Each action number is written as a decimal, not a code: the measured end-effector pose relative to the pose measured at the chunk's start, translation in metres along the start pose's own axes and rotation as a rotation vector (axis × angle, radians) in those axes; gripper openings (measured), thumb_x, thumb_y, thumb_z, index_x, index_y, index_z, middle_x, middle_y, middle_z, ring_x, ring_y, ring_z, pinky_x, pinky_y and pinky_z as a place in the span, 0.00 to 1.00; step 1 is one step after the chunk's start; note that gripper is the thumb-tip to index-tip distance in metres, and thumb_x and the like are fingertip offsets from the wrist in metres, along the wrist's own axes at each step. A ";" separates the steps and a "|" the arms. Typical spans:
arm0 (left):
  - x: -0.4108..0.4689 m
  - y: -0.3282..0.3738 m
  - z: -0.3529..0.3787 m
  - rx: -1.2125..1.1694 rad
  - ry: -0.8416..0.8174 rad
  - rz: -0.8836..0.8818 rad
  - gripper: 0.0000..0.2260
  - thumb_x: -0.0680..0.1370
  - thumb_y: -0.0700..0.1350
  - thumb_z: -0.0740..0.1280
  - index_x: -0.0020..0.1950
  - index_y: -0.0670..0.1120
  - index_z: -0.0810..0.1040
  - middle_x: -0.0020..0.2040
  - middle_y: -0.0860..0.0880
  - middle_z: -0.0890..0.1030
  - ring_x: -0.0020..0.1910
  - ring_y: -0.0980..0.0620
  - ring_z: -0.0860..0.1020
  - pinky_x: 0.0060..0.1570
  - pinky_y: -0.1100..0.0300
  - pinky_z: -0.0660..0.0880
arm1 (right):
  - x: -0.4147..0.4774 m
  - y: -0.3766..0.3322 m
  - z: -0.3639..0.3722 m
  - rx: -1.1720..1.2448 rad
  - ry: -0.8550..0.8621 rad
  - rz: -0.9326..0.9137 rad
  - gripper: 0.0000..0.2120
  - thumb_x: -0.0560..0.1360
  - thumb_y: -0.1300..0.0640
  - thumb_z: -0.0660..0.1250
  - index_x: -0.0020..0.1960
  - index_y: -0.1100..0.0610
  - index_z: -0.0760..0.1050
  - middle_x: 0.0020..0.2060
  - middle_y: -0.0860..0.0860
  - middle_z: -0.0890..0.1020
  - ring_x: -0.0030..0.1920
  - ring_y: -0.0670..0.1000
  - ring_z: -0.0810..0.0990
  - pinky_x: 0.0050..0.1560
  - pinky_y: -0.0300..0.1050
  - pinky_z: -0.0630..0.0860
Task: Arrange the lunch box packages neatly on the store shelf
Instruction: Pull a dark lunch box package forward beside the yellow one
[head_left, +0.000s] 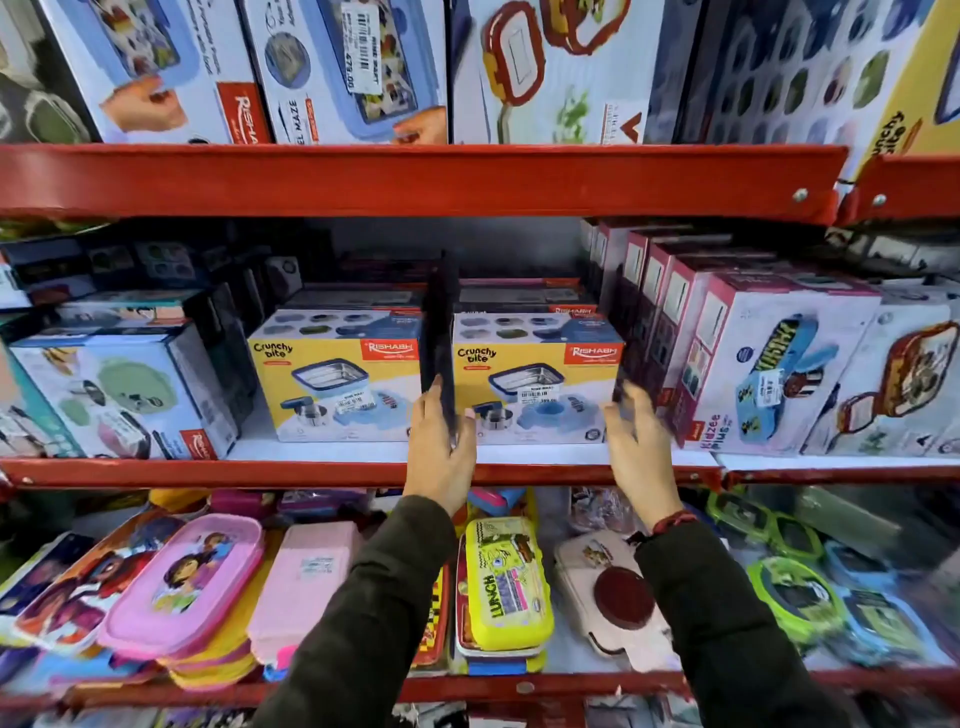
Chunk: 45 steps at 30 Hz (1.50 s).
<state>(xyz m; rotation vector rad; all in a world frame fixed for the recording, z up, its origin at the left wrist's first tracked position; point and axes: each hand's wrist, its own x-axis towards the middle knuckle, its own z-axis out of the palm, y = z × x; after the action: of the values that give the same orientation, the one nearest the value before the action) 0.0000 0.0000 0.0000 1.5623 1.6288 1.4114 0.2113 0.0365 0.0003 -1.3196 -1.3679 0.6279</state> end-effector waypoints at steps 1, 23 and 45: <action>0.003 -0.006 0.002 0.017 -0.004 -0.008 0.28 0.84 0.52 0.61 0.82 0.43 0.59 0.78 0.42 0.68 0.76 0.46 0.68 0.78 0.53 0.63 | 0.002 0.001 0.000 -0.022 -0.013 0.017 0.19 0.83 0.57 0.60 0.73 0.59 0.69 0.63 0.54 0.78 0.62 0.51 0.77 0.58 0.39 0.69; 0.000 0.043 -0.015 -0.259 0.183 0.021 0.12 0.83 0.47 0.67 0.64 0.44 0.79 0.51 0.58 0.80 0.48 0.61 0.78 0.43 0.77 0.73 | 0.013 -0.021 -0.044 0.323 0.176 -0.059 0.03 0.77 0.53 0.72 0.45 0.49 0.83 0.42 0.47 0.86 0.44 0.40 0.83 0.50 0.35 0.77; 0.018 0.032 -0.006 -0.329 0.038 0.033 0.30 0.81 0.68 0.54 0.78 0.53 0.68 0.73 0.50 0.77 0.72 0.55 0.74 0.72 0.60 0.72 | 0.022 -0.007 -0.034 0.241 -0.077 -0.028 0.22 0.79 0.57 0.69 0.72 0.58 0.74 0.66 0.54 0.81 0.67 0.50 0.80 0.71 0.53 0.75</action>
<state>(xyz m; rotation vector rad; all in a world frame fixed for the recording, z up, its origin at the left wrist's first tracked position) 0.0048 0.0087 0.0361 1.3839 1.3136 1.6392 0.2443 0.0453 0.0239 -1.0908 -1.3240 0.8045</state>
